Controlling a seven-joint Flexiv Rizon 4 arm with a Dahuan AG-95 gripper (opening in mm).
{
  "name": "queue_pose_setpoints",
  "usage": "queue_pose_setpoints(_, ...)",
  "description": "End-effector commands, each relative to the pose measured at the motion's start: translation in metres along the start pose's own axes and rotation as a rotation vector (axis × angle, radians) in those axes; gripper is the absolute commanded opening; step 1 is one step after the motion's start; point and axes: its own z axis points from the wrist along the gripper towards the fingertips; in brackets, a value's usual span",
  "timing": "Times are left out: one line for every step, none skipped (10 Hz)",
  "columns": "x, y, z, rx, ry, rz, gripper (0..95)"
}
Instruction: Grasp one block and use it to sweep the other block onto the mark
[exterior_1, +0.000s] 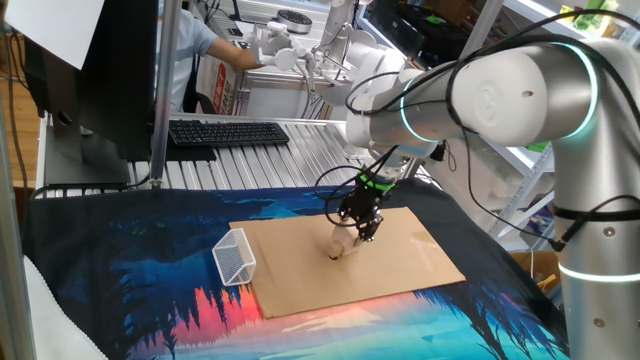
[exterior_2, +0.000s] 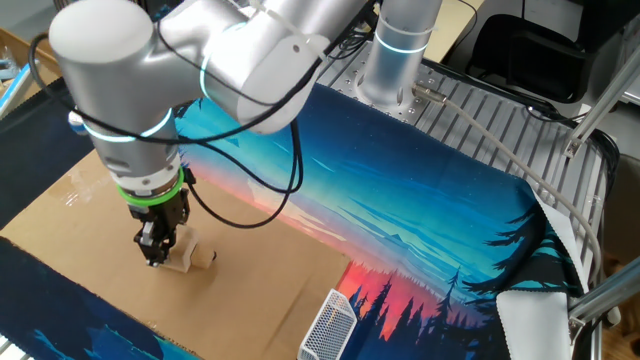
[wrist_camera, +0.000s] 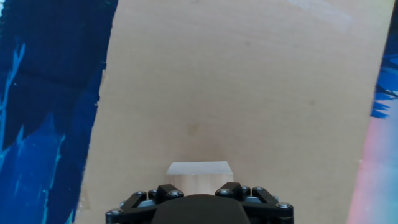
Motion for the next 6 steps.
queue_pose_setpoints(0.0068,-0.0063,0.0025,-0.005,-0.007,0.000,0.0)
queue_pose_setpoints(0.0096,-0.0096,0.0029,-0.007,-0.006,-0.001,0.0)
queue_pose_setpoints(0.0099,-0.0110,-0.0003,-0.007,0.005,-0.001,0.0)
queue_pose_setpoints(0.0095,-0.0119,-0.0040,-0.004,0.012,-0.006,0.0)
queue_pose_setpoints(0.0093,-0.0124,-0.0058,-0.001,-0.006,-0.014,0.0)
queue_pose_setpoints(0.0091,-0.0123,-0.0059,0.008,-0.037,-0.023,0.0)
